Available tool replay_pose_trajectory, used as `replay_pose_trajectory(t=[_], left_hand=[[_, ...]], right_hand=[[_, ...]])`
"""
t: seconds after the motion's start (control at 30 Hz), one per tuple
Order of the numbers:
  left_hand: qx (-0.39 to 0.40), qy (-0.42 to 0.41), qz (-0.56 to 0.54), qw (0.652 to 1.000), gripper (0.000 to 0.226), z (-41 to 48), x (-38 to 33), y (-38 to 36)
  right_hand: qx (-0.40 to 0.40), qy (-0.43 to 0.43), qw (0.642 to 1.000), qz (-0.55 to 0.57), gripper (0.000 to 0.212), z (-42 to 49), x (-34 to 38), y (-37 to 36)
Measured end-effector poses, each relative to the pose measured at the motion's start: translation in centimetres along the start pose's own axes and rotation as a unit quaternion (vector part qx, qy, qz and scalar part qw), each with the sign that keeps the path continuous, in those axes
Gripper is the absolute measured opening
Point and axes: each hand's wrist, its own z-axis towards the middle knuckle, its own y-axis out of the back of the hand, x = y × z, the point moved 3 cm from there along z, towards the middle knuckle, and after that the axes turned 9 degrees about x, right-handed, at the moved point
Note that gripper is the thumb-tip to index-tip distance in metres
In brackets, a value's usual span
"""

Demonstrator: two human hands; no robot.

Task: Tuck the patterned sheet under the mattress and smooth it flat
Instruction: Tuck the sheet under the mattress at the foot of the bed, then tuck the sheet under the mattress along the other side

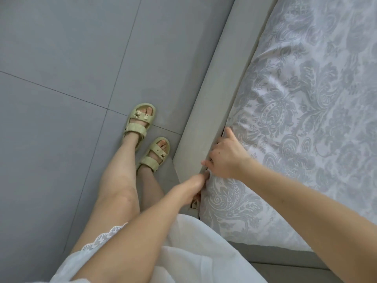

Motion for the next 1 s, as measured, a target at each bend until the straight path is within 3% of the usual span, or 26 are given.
replay_pose_trajectory(t=[0.07,0.13,0.2,0.23,0.27,0.33,0.37,0.5,0.53,0.6,0.67,0.77,1.0], left_hand=[[-0.027,-0.016,0.058,0.998,0.025,-1.1,-1.8,1.9],[-0.064,-0.047,0.076,0.994,0.02,-2.2,-4.0,3.9],[-0.091,-0.081,0.075,0.99,0.02,-3.2,-6.4,5.2],[-0.113,-0.096,0.088,0.985,0.018,-3.8,-7.7,5.6],[-0.132,-0.115,0.101,0.979,0.015,-4.4,-9.1,5.8],[-0.146,-0.156,0.114,0.97,0.013,-5.7,-12.1,5.5],[-0.147,-0.171,0.121,0.967,0.012,-6.4,-13.6,5.2],[-0.149,-0.19,0.177,0.954,0.018,-9.5,-17.8,3.9],[-0.149,-0.193,0.191,0.951,0.02,-10.6,-18.7,3.4],[-0.15,-0.196,0.216,0.945,0.021,-13.1,-20.4,2.6],[-0.151,-0.2,0.246,0.936,0.022,-16.6,-22.3,1.6],[-0.152,-0.23,0.285,0.918,0.025,-22.9,-26.2,-0.7],[-0.166,-0.307,0.382,0.856,0.016,-36.0,-36.8,-6.6]], right_hand=[[-0.003,0.002,1.0,0.021,0.075,0.1,0.4,0.3],[-0.066,0.01,0.99,0.12,0.079,-1.0,0.0,0.7],[-0.221,-0.019,0.954,0.2,0.065,-3.0,-1.4,1.4],[-0.312,-0.077,0.925,0.202,0.052,-4.0,-2.5,1.5],[-0.347,-0.149,0.901,0.216,0.042,-4.8,-3.2,1.1],[-0.279,-0.257,0.878,0.291,0.051,-5.5,-2.9,-0.7],[-0.23,-0.259,0.881,0.321,0.054,-5.2,-1.5,-1.7],[-0.038,-0.151,0.945,0.289,0.051,-5.3,5.5,-1.9],[0.003,-0.138,0.941,0.311,0.049,-5.9,6.0,-1.0],[0.034,-0.151,0.897,0.413,0.04,-7.2,5.4,1.4],[0.005,-0.169,0.853,0.493,0.036,-8.4,3.8,4.6],[-0.072,-0.213,0.825,0.519,0.032,-10.9,0.0,10.1],[-0.225,-0.269,0.719,0.6,0.032,-19.1,-10.6,21.5]])
